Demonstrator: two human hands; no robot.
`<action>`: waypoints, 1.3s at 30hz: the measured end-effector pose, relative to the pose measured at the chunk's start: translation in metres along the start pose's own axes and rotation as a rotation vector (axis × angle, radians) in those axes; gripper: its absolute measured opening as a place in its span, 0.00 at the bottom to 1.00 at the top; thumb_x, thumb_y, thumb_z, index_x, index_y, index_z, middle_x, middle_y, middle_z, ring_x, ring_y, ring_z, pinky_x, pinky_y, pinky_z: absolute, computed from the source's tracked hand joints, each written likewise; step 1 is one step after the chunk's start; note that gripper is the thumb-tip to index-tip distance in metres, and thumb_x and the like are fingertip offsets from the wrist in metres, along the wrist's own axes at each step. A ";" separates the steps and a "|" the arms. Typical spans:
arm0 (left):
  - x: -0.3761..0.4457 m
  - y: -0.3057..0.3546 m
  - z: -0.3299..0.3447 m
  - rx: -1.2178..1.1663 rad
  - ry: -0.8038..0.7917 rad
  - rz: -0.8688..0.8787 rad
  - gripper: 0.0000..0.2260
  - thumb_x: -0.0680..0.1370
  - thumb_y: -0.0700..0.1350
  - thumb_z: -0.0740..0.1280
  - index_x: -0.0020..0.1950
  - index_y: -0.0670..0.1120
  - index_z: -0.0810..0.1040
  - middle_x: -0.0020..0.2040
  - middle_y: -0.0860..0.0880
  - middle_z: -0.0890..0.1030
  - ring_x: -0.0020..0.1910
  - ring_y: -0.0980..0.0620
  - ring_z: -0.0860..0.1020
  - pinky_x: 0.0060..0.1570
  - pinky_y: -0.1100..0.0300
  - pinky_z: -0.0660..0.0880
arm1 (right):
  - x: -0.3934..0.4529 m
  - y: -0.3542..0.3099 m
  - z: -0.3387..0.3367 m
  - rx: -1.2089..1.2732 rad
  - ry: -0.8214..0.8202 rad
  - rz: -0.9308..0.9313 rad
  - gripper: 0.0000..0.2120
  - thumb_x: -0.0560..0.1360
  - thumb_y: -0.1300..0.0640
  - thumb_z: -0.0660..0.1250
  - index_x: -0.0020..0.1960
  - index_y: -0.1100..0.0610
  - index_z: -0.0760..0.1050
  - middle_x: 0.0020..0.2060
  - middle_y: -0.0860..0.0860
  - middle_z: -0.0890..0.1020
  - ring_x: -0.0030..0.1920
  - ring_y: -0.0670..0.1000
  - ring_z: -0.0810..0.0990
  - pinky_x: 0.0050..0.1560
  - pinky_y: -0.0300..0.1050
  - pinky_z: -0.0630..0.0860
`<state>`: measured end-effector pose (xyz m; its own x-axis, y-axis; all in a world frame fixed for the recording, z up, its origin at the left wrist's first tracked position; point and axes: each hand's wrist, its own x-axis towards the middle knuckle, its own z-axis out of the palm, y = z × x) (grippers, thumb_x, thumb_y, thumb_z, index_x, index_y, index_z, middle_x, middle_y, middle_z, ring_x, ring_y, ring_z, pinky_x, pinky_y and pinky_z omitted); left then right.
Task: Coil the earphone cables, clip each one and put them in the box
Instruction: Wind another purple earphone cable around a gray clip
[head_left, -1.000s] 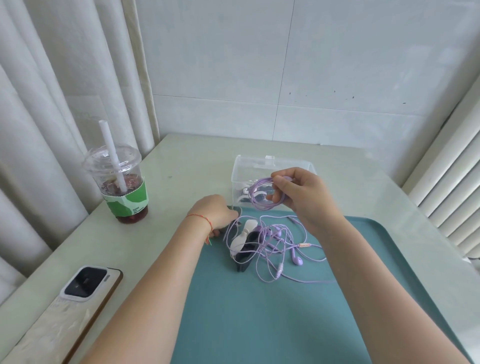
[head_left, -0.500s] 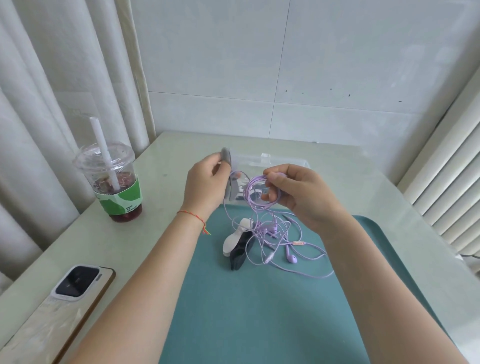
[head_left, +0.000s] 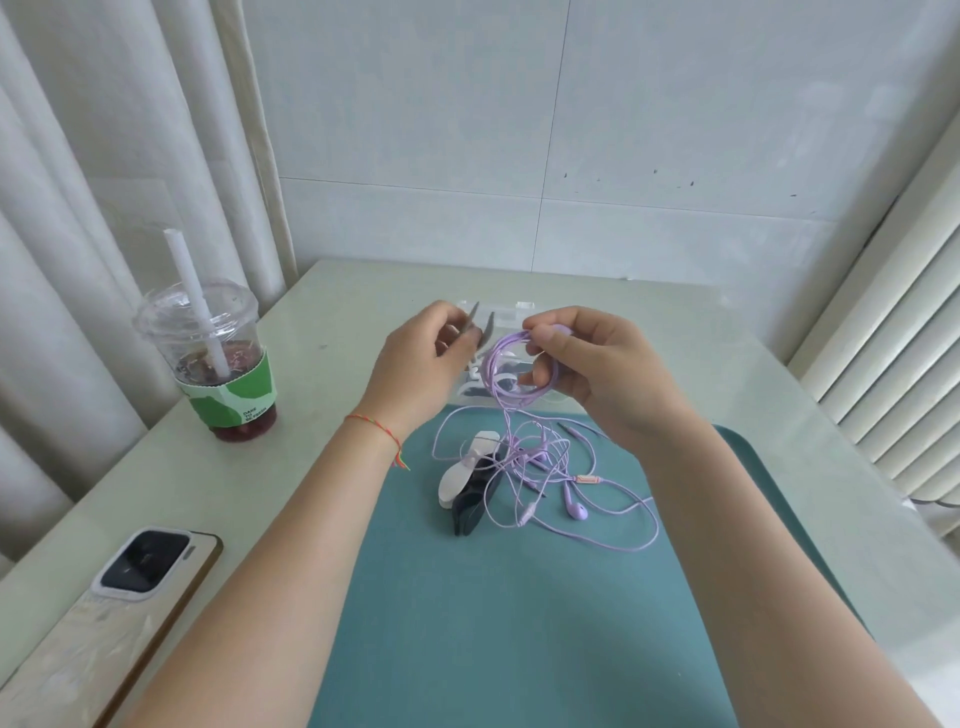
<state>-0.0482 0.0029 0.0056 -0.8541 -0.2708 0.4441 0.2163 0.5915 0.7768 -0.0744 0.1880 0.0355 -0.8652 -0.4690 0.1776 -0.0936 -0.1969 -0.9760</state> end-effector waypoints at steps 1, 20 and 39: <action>-0.002 0.003 0.001 -0.016 -0.067 -0.009 0.04 0.80 0.46 0.65 0.48 0.46 0.74 0.34 0.51 0.77 0.26 0.58 0.72 0.31 0.63 0.67 | 0.000 -0.001 0.000 0.019 0.000 -0.008 0.05 0.78 0.67 0.63 0.49 0.64 0.78 0.35 0.55 0.79 0.29 0.51 0.78 0.44 0.50 0.80; -0.011 0.022 -0.005 -0.441 -0.580 -0.164 0.14 0.70 0.46 0.52 0.46 0.43 0.73 0.32 0.41 0.77 0.30 0.48 0.72 0.30 0.62 0.65 | -0.001 -0.004 -0.015 -0.285 -0.033 -0.115 0.03 0.75 0.67 0.68 0.48 0.65 0.80 0.32 0.55 0.80 0.32 0.50 0.78 0.36 0.39 0.76; -0.014 0.029 -0.001 -0.278 -0.646 -0.155 0.19 0.84 0.55 0.54 0.49 0.39 0.72 0.32 0.47 0.76 0.28 0.51 0.70 0.29 0.66 0.65 | 0.001 -0.004 -0.021 -0.217 -0.086 -0.103 0.04 0.75 0.68 0.68 0.46 0.60 0.79 0.32 0.59 0.78 0.30 0.52 0.76 0.39 0.48 0.70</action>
<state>-0.0293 0.0226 0.0221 -0.9753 0.2184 0.0330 0.1086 0.3442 0.9326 -0.0848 0.2062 0.0365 -0.8014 -0.5293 0.2787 -0.2911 -0.0621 -0.9547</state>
